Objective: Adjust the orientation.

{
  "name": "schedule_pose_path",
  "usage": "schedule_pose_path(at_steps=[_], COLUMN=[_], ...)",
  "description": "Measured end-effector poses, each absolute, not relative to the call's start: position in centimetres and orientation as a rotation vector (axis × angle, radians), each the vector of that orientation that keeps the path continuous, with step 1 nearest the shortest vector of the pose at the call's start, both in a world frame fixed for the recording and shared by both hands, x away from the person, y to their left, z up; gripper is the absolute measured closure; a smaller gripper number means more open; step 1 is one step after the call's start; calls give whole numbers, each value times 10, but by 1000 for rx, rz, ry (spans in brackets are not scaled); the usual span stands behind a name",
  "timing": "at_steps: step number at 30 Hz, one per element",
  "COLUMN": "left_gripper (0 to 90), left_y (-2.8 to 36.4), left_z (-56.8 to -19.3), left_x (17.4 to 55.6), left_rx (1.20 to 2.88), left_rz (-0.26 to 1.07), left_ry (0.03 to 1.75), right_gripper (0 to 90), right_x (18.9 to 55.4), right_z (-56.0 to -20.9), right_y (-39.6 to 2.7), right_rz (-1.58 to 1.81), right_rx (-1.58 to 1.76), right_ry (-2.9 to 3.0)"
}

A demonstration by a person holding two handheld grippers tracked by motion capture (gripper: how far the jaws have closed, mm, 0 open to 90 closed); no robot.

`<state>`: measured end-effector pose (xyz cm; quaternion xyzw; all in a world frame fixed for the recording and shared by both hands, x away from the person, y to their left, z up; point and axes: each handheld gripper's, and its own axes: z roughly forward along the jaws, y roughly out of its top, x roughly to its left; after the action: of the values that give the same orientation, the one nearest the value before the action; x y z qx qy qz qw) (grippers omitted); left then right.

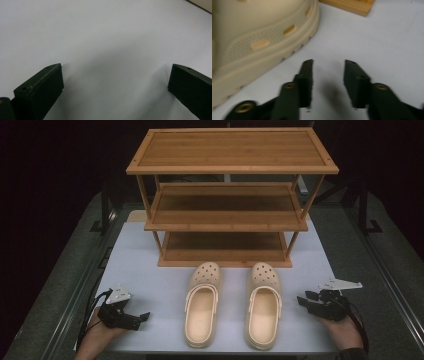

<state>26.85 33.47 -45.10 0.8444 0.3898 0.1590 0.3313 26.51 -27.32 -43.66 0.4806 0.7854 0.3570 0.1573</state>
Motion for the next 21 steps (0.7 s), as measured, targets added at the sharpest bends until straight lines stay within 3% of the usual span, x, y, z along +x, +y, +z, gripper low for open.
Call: schedule_pose_path(at_steps=[6, 21], left_gripper=[0, 0], left_y=[335, 335], left_z=[-451, -451], left_x=[269, 269], left_rx=[2208, 2205], left_rz=[414, 414], left_ry=[1017, 1017], right_gripper=[896, 899], right_x=[268, 260], right_z=[-430, -429], right_y=[-264, -233], right_rz=[1152, 1239], right_rx=[1309, 1147], right_ry=[2315, 2519])
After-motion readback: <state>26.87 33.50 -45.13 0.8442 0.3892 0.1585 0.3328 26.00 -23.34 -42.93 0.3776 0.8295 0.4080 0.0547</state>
